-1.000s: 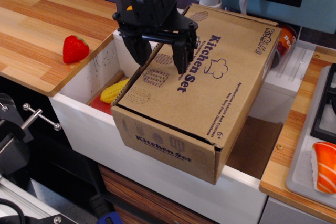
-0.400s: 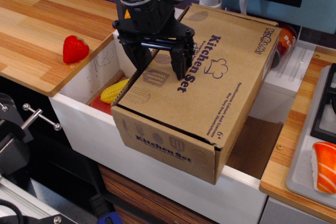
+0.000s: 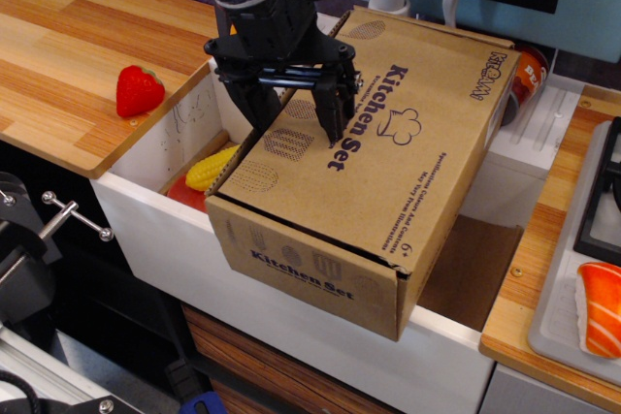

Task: Open brown1fbox flap

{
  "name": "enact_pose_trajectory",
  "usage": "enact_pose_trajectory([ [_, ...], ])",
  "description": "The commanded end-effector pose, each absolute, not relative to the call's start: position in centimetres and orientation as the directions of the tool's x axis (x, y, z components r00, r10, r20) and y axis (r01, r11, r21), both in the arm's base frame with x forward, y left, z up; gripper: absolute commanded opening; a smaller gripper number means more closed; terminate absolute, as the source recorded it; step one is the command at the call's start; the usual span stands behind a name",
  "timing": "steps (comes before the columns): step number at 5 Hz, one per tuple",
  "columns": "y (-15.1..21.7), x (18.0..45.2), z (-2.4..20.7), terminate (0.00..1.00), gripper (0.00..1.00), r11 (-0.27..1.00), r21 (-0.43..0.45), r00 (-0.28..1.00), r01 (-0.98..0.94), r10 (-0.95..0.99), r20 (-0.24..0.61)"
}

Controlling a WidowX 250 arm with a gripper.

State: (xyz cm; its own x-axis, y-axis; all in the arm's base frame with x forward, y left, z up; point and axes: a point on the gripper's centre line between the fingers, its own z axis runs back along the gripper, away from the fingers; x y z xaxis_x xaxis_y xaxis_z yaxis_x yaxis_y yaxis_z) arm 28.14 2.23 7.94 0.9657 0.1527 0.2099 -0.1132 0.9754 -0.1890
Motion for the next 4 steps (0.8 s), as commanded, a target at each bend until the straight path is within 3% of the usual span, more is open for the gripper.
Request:
enact_pose_trajectory([
  [1, 0.6, 28.4, 8.7, 0.00, 1.00, 0.953, -0.297, 0.973, -0.066, 0.128, 0.192],
  [3, -1.1, 28.4, 9.6, 0.00, 1.00, 0.932, -0.346, 0.973, -0.112, 0.173, 0.151],
  [4, -1.9, 28.4, 11.0, 0.00, 0.00, 0.925, -0.356, 0.975, -0.133, 0.187, 0.123],
])
